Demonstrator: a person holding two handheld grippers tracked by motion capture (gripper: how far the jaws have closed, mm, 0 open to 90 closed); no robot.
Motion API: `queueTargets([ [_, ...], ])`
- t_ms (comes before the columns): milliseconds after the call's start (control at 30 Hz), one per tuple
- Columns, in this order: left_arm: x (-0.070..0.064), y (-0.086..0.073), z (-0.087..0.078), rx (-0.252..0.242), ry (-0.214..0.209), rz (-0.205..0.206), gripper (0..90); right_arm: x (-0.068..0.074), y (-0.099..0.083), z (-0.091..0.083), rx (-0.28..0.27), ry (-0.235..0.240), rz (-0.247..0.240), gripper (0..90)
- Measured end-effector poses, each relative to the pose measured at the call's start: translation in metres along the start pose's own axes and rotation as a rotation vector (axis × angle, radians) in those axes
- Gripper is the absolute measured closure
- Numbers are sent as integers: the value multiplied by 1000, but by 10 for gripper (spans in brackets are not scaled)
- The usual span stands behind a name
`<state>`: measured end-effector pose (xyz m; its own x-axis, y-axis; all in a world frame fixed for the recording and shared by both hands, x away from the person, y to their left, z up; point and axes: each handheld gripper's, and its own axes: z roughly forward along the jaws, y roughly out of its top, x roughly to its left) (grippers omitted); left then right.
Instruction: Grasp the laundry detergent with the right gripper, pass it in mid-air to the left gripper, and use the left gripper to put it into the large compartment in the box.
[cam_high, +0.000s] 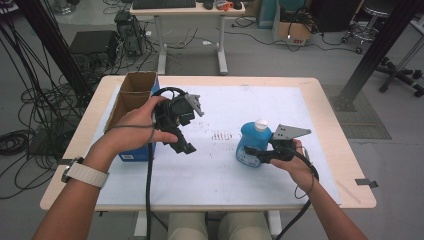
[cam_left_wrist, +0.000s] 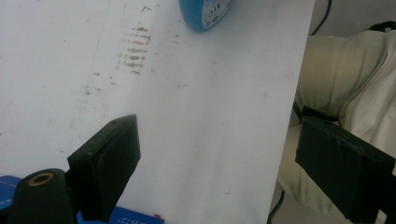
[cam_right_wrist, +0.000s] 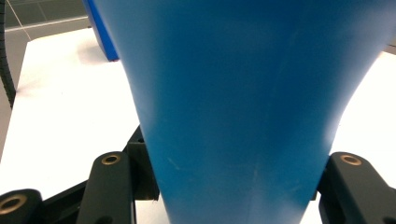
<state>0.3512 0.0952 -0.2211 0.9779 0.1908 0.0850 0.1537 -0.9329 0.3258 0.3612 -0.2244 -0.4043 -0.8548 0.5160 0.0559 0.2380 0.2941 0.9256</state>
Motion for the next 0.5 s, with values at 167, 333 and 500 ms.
queueTargets([
  [167,0,0,0,0,1,2,141,-1,0,1,-5,3,-7,424],
  [333,0,0,0,-2,0,2,141,-1,0,1,-6,3,-6,424],
  [500,0,0,0,-1,1,0,141,-1,0,1,-5,2,-7,423],
])
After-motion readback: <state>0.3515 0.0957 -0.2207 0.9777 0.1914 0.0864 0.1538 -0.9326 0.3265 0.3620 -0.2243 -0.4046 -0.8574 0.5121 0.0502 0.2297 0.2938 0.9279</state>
